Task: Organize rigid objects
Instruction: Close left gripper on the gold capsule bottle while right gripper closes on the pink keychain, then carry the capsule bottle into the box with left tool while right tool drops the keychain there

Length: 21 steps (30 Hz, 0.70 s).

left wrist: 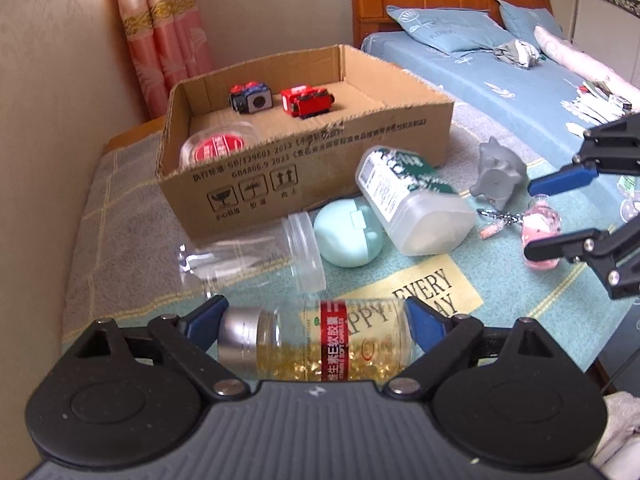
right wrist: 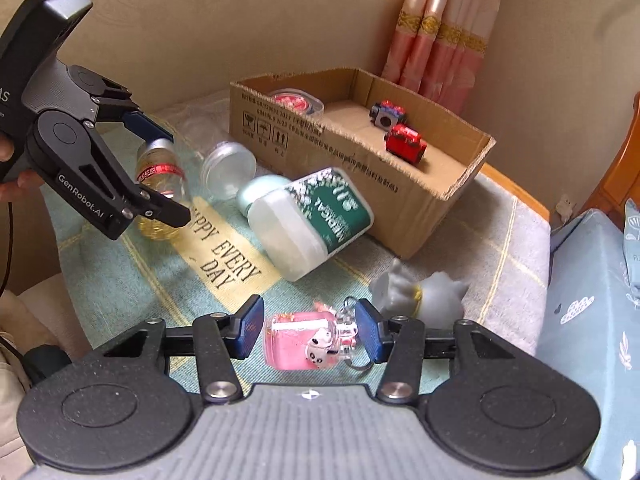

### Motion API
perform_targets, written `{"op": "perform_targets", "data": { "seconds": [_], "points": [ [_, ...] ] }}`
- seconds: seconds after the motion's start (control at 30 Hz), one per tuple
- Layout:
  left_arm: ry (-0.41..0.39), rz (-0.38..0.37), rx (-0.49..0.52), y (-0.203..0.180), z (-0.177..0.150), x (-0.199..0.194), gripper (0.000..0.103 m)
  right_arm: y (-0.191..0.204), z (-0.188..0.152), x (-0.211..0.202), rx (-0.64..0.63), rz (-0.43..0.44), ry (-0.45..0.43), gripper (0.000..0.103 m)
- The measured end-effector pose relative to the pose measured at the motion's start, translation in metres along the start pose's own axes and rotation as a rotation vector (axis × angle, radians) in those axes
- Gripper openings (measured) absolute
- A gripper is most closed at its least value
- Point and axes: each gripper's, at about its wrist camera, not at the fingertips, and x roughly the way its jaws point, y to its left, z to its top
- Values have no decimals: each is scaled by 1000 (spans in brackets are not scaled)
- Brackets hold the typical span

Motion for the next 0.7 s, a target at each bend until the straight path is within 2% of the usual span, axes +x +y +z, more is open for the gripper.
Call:
{"op": "perform_targets", "data": {
  "seconds": [0.3,0.7],
  "points": [
    [-74,-14,51,2,27,-31,93,-17,27,-26,2,12,-59,55],
    [-126,-18,75,15,65,-41,93,-29,62,-31,-10,45,-80,55]
  ]
}}
